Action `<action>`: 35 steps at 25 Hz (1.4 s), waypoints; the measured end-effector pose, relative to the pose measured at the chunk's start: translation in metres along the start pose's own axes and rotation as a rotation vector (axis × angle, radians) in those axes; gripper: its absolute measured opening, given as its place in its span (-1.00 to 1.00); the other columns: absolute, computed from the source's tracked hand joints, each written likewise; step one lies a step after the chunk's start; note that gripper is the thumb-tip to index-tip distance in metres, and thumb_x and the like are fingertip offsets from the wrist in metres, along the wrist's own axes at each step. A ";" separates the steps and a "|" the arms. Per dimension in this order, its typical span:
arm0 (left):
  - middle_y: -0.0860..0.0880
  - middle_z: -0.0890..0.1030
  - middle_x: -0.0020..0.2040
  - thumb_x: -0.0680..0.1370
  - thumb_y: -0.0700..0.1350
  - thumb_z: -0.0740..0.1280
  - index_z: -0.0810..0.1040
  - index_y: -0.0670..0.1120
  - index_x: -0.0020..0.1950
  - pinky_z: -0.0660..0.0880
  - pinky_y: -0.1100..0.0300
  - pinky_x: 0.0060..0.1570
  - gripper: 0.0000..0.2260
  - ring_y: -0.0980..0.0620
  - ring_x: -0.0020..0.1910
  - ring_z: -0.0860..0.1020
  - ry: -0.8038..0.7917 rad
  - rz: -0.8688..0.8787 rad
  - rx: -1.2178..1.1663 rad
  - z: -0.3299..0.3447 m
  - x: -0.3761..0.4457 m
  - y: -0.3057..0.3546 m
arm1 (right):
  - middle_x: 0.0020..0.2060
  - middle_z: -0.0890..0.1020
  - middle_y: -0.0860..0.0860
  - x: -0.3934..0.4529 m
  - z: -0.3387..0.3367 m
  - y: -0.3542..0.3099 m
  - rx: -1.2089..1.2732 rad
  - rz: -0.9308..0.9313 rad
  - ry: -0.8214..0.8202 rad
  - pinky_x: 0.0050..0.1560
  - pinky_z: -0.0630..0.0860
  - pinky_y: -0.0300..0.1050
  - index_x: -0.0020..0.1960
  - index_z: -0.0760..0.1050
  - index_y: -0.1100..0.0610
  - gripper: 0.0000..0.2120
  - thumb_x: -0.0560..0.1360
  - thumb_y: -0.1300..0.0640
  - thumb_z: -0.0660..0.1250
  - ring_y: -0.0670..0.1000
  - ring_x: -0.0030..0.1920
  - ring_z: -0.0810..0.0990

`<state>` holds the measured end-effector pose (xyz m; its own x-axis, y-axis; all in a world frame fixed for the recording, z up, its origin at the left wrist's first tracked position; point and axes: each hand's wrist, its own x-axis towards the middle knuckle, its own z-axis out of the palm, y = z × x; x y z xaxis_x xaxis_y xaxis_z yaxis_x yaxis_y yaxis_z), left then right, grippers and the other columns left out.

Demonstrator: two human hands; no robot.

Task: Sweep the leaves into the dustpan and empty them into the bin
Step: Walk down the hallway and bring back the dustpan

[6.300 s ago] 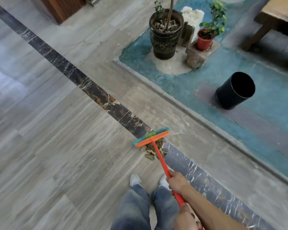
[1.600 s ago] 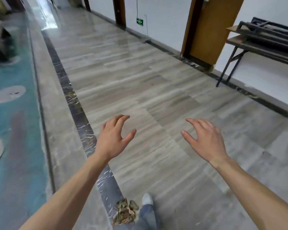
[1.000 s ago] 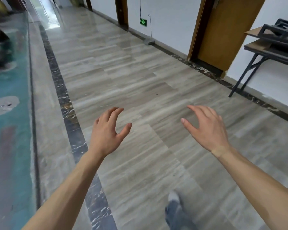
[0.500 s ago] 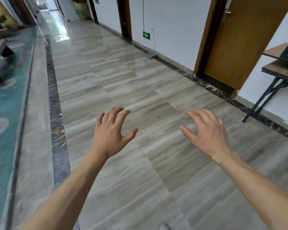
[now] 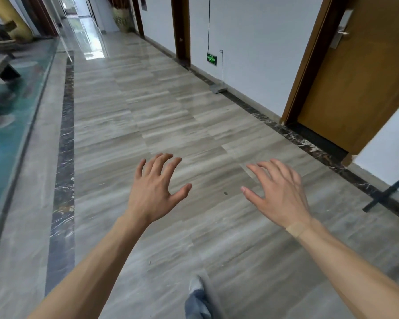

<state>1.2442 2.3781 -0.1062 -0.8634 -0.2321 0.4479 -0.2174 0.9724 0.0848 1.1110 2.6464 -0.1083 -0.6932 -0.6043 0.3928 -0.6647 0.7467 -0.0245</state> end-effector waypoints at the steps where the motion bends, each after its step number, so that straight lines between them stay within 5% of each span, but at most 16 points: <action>1: 0.00 0.42 0.40 0.49 0.36 0.12 0.37 0.05 0.42 0.18 -0.12 0.45 -0.39 -0.05 0.44 0.34 -0.004 0.005 -0.001 0.012 0.028 -0.014 | 0.29 0.50 -0.03 0.030 0.012 0.002 -0.006 0.001 0.000 0.32 0.25 0.07 0.37 0.40 -0.06 -0.44 0.49 -0.33 0.11 0.07 0.40 0.33; 12: 0.07 0.41 0.41 0.49 0.35 0.10 0.33 0.07 0.46 0.15 -0.11 0.46 -0.38 0.02 0.47 0.30 -0.016 0.020 -0.045 0.128 0.319 -0.126 | 0.30 0.50 -0.05 0.321 0.123 0.047 0.001 0.077 -0.005 0.32 0.28 0.07 0.38 0.38 -0.09 -0.43 0.48 -0.35 0.07 0.06 0.41 0.34; 35: 0.02 0.39 0.42 0.50 0.34 0.11 0.32 0.06 0.45 0.14 -0.13 0.46 -0.40 -0.02 0.48 0.29 0.030 -0.020 -0.078 0.432 0.929 -0.268 | 0.32 0.48 -0.04 0.941 0.397 0.255 0.063 0.039 0.003 0.34 0.27 0.10 0.39 0.38 -0.07 -0.43 0.49 -0.33 0.10 0.07 0.41 0.33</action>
<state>0.3034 1.8918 -0.0971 -0.8450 -0.2517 0.4718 -0.1973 0.9668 0.1625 0.1786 2.1575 -0.1097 -0.7178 -0.5744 0.3935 -0.6537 0.7505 -0.0970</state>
